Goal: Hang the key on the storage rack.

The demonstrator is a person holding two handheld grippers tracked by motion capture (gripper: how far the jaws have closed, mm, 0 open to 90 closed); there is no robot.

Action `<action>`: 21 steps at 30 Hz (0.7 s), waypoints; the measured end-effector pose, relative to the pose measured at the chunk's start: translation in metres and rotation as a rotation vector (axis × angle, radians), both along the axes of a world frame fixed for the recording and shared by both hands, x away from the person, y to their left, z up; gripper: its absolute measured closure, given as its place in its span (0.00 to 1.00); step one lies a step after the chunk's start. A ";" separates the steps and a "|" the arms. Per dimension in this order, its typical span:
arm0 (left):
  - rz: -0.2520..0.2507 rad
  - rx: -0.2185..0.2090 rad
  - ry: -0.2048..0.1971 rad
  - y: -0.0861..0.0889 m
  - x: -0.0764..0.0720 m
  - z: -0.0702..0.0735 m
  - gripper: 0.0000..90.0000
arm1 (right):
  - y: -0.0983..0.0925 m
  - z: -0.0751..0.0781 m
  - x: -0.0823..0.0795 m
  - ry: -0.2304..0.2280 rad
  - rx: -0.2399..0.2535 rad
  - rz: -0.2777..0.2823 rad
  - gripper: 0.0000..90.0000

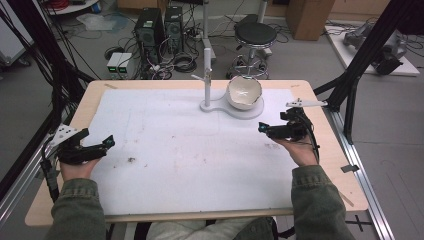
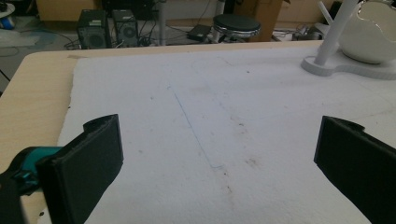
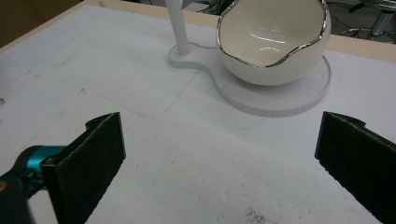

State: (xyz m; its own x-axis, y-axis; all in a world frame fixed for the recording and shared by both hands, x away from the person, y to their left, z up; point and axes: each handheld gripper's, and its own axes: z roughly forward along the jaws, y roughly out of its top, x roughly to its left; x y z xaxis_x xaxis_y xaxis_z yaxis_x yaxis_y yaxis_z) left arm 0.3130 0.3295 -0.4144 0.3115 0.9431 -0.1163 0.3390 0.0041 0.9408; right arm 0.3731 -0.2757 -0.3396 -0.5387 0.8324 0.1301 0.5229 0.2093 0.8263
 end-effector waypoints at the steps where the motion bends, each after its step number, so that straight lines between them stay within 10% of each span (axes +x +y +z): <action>1: 0.000 -0.001 0.000 0.000 0.000 0.000 0.02 | -0.001 -0.002 -0.001 0.000 0.005 -0.003 0.01; 21: 0.001 -0.005 0.003 0.000 -0.001 -0.001 0.02 | -0.024 -0.036 -0.023 -0.033 0.042 -0.040 0.01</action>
